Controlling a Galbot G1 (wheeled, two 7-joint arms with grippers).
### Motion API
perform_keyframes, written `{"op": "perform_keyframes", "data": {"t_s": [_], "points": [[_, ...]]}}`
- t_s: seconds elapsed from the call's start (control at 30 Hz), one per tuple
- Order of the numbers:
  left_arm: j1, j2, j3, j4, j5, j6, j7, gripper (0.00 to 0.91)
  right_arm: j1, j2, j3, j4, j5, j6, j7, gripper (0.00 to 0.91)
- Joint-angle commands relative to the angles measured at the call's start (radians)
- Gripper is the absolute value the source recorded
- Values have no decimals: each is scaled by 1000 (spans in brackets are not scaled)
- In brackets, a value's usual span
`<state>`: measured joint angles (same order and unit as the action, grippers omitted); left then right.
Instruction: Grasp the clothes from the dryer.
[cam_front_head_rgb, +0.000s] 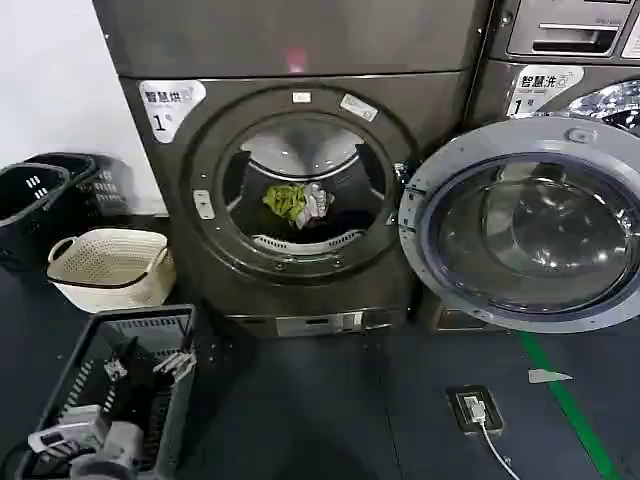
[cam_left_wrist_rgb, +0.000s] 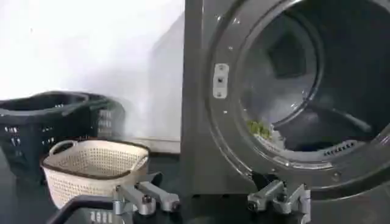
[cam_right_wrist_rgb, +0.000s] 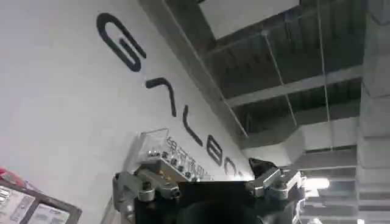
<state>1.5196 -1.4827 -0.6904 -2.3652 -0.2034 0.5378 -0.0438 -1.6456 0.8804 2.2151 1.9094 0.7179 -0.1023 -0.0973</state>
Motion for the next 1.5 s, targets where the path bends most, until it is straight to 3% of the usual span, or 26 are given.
{"op": "perform_keyframes", "data": {"t_s": [0.03,1.5], "points": [[2,-1,-1,-2,2,-6,-12,907,-2,1,-2,1,27,9,-18,907],[-21,-7,23,14,7,-6,7,907,-3,7,4,9,26,5,-18,907]]}}
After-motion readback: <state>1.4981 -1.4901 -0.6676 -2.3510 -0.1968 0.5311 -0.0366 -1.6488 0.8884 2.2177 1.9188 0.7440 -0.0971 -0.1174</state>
